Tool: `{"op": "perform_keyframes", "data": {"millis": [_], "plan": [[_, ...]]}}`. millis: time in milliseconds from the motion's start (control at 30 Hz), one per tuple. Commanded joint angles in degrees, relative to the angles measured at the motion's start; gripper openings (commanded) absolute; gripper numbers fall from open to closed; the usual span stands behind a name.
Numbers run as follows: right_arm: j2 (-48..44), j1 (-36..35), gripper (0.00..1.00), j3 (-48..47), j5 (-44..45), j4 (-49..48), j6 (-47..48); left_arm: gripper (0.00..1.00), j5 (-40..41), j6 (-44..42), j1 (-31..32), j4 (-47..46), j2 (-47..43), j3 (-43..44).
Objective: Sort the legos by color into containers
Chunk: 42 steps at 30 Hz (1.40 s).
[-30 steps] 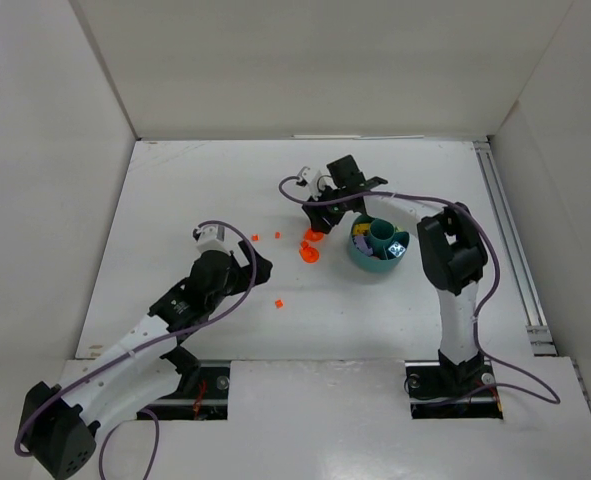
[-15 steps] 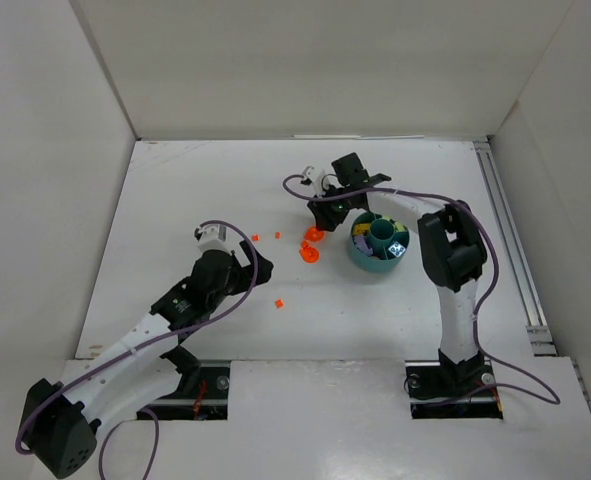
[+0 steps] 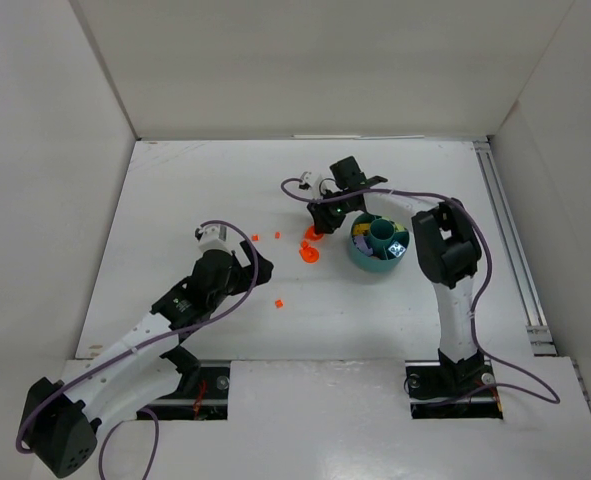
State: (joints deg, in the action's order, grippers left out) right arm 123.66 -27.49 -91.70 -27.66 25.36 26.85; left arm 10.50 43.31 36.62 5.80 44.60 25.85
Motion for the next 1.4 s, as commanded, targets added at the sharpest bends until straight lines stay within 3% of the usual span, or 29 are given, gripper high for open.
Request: {"op": "perform_keyframes", "data": {"millis": [0, 167, 233, 367, 433, 733, 833, 967, 1100, 1233, 1367], "plan": [[1.3, -0.1, 0.35, -1.9, -2.2, -0.1, 0.9, 1.00, -0.2, -0.3, -0.2, -1.7, -0.1, -0.7], [0.7, -0.1, 0.26, -1.3, -3.3, -0.8, 0.9, 1.00, 0.3, -0.3, -0.2, -1.7, 0.4, -0.7], [-0.3, -0.1, 0.17, -0.8, -3.3, -1.3, 0.9, 1.00, 0.3, -0.3, -0.2, -1.7, 0.4, -0.7], [-3.1, -0.7, 0.12, 0.6, -3.3, -2.7, 0.9, 1.00, 0.8, -0.3, -0.2, -1.7, 0.4, -0.7], [-4.7, -0.7, 0.04, 1.3, -1.6, -3.9, 0.9, 1.00, 0.8, -0.3, -0.2, -1.7, 0.4, -0.7], [-16.6, -3.0, 0.01, 6.3, 4.4, -6.6, -0.2, 1.00, 1.4, 0.2, -0.2, -1.7, 0.4, -0.2], [-22.3, -3.5, 0.01, 9.4, 8.7, -8.7, -1.3, 1.00, 1.4, 0.2, -0.2, -1.7, 0.4, 0.4], [-31.3, -6.2, 0.01, 14.2, 21.0, -8.8, -1.3, 1.00, 1.4, -0.3, -0.2, -1.7, 0.9, 0.4], [-41.1, -8.4, 0.01, 19.8, 40.2, -6.1, -3.2, 1.00, 1.4, -0.9, -0.2, -2.2, 1.5, 1.0], [-49.0, -9.7, 0.02, 25.1, 49.5, -3.1, -4.4, 1.00, 0.7, -1.4, -0.2, -3.6, 3.7, 1.5], [-51.4, -10.2, 0.03, 28.2, 53.1, -1.2, -5.0, 1.00, 0.1, -1.9, -0.2, -5.5, 6.2, 2.7]]}}
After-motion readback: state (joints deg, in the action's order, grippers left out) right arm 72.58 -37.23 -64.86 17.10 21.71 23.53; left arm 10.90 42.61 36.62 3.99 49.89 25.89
